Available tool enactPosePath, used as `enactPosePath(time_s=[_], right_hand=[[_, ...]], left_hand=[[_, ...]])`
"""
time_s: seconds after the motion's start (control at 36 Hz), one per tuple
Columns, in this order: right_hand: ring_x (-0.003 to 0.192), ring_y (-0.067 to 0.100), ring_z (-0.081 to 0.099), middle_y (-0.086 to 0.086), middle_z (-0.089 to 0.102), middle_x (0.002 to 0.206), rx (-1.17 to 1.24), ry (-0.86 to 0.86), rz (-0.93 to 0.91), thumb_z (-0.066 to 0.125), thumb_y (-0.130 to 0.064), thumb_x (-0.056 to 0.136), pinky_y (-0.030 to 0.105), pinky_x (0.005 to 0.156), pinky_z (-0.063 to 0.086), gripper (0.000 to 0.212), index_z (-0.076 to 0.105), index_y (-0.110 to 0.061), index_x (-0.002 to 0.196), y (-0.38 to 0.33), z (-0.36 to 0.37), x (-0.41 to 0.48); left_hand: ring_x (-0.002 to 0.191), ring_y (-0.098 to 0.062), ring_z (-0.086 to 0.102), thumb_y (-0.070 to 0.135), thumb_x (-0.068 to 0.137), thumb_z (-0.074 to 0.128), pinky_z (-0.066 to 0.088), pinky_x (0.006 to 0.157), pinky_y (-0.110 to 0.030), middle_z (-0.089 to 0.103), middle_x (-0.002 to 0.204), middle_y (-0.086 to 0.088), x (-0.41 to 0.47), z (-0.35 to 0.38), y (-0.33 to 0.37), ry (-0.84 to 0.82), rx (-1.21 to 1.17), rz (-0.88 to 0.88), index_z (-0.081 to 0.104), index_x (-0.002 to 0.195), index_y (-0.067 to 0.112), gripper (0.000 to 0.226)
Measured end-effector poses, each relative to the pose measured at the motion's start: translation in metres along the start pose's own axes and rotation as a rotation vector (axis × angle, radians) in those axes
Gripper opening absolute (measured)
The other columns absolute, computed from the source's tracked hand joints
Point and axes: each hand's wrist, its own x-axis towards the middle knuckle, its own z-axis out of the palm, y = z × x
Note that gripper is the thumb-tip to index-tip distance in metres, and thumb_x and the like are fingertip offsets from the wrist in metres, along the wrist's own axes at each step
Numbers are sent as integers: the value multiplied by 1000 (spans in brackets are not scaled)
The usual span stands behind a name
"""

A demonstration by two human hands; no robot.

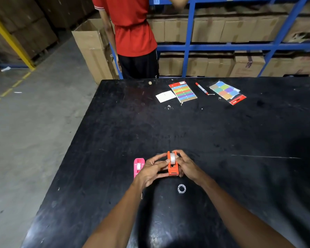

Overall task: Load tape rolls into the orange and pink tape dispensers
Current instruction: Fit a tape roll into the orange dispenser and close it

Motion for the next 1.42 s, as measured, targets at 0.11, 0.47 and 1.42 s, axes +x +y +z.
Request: enactPosePath(time_s=[0.11,0.47,1.42], right_hand=[[50,11,56,-4,61,58,-29,-21,8,35,-32,107,28,53,51,29,48,-32,133,-8,0,0],[88,3,56,-19,54,102,-632,89,-345,66,-49,89,32,87,44,31,64,-38,117,-37,-20,-2],[81,8,50,-13,55,83,-876,212,-542,58,-36,91,28,76,39,17,72,-28,87,-45,49,-44]], left_hand=[[113,-34,67,14,89,70,54,94,-57,70,121,-20,-4,2,2,-8,-54,-19,59,131,20,44],[112,-35,68,14,90,67,51,96,-61,71,118,-18,-12,-7,8,-33,-46,3,58,132,14,43],[91,-24,74,14,96,60,63,78,-45,76,102,-14,-21,-45,30,12,73,42,59,131,13,36]])
